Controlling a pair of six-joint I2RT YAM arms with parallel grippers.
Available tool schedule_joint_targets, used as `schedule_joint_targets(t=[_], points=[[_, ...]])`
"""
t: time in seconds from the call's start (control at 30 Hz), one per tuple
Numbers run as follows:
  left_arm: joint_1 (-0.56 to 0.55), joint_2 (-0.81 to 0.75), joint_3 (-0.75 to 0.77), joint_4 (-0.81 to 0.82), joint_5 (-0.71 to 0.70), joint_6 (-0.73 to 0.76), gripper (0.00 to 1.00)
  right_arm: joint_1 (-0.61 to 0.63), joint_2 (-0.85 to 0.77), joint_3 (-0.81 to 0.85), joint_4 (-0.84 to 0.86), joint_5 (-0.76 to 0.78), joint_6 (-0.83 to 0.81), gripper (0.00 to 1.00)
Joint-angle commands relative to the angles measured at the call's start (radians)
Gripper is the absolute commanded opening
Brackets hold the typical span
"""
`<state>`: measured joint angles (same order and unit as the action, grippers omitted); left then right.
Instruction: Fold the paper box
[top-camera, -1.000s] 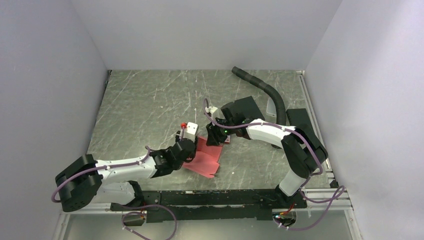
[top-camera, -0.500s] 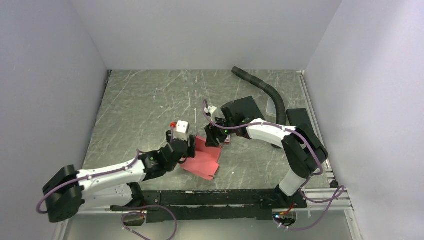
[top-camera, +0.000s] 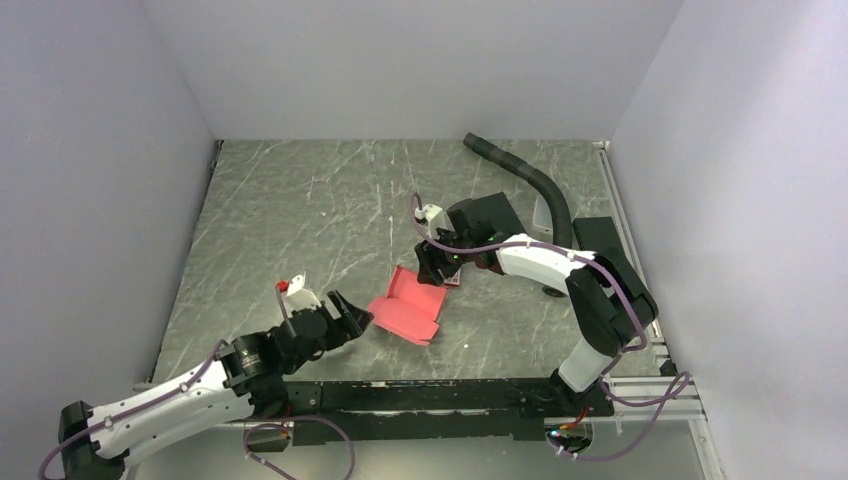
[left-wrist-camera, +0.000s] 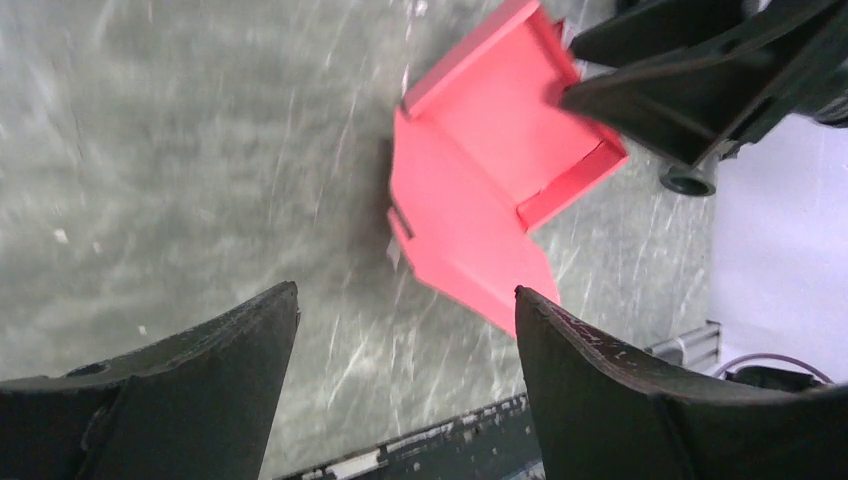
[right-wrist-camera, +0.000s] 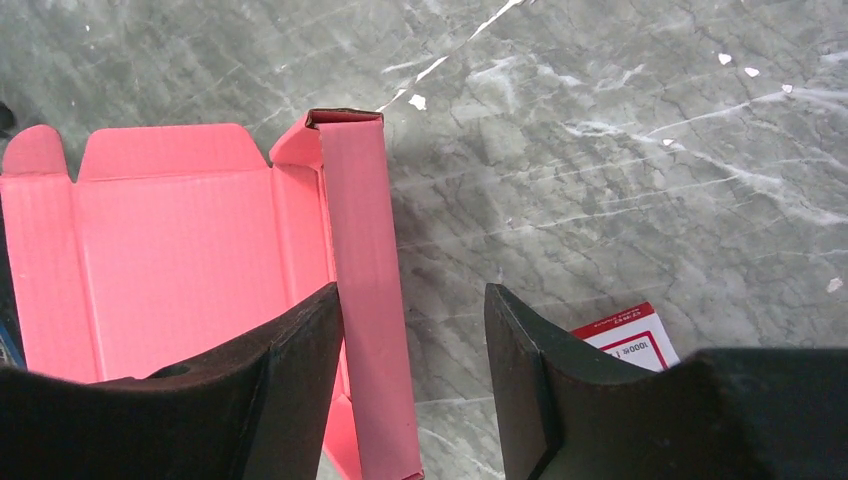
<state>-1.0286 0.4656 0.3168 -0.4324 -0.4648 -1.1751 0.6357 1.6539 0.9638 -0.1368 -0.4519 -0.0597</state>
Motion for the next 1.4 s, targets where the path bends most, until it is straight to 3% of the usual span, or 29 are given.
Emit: schedule_joint_targets(t=[0.0,0.1,0.27,0.43,0.57,0.67,0.8,0.97,1.03,1.23,1.37], points=[[0.002,-0.02,-0.063,0.018,0.143,-0.283,0.83,-0.001,-0.007,0.032,0.007,-0.003,0.006,0.56],[0.002,0.056,-0.046,0.084,0.147,-0.331,0.84,-0.001,-0.004,0.032,0.007,-0.01,0.009,0.56],[0.002,0.28,0.083,0.017,0.151,-0.443,0.83,-0.001,0.0,0.032,0.006,-0.016,0.014,0.56],[0.001,0.484,0.158,0.041,0.199,-0.505,0.75,-0.001,-0.001,0.031,0.006,-0.027,0.014,0.56],[0.001,0.562,0.173,0.106,0.197,-0.509,0.42,-0.001,-0.008,0.03,0.007,-0.047,0.016,0.57],[0.002,0.576,0.2,0.064,0.166,-0.489,0.22,-0.001,-0.023,0.032,0.005,-0.079,0.015,0.58],[0.01,0.567,0.266,-0.063,0.115,-0.392,0.02,-0.001,-0.067,0.033,-0.001,-0.144,0.004,0.68],[0.083,0.577,0.39,-0.268,0.131,-0.203,0.0,-0.012,-0.182,0.042,-0.037,-0.254,-0.051,0.86],[0.139,0.595,0.44,-0.321,0.166,-0.097,0.0,-0.032,-0.239,0.047,-0.066,-0.299,-0.083,0.98],[0.267,0.713,0.632,-0.493,0.189,0.238,0.0,-0.17,-0.373,0.034,-0.128,-0.482,-0.195,1.0],[0.297,0.804,0.77,-0.546,0.235,0.537,0.0,-0.216,-0.368,0.022,-0.217,-0.536,-0.435,1.0]])
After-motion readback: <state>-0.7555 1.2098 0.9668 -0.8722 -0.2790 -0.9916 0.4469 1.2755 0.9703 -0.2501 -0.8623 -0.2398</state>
